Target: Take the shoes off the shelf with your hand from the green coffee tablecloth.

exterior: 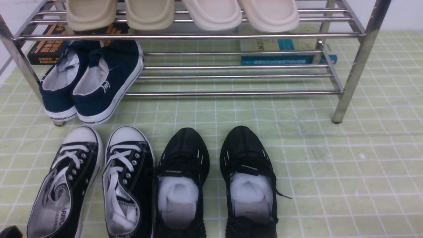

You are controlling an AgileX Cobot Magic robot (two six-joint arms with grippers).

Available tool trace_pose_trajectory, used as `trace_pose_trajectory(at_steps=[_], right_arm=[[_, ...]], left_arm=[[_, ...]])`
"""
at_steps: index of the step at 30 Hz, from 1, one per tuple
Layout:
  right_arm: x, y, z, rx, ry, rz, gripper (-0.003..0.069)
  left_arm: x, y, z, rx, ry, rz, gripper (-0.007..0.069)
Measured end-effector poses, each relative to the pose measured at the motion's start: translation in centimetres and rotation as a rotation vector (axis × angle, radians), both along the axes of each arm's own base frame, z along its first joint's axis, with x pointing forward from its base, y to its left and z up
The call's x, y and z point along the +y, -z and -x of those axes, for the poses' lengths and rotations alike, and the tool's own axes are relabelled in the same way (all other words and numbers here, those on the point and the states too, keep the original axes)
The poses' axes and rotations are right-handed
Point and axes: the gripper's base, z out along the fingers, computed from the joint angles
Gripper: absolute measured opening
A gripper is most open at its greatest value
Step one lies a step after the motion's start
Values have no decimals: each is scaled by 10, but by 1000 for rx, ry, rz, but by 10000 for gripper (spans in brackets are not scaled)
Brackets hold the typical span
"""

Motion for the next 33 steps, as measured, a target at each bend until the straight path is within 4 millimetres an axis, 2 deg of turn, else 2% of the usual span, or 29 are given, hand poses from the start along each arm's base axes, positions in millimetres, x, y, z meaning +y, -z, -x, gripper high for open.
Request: trace_pose_trajectory(at_steps=[9,17,33], right_arm=[[0,0,0,0,0,0,237],[0,0,0,0,0,0,237],[0,0,0,0,0,0,237]], left_arm=[[1,1,1,28,0,-21,43],[-5,1,1,29,108,-24,50],[-5,1,1,29,111,-25,54]])
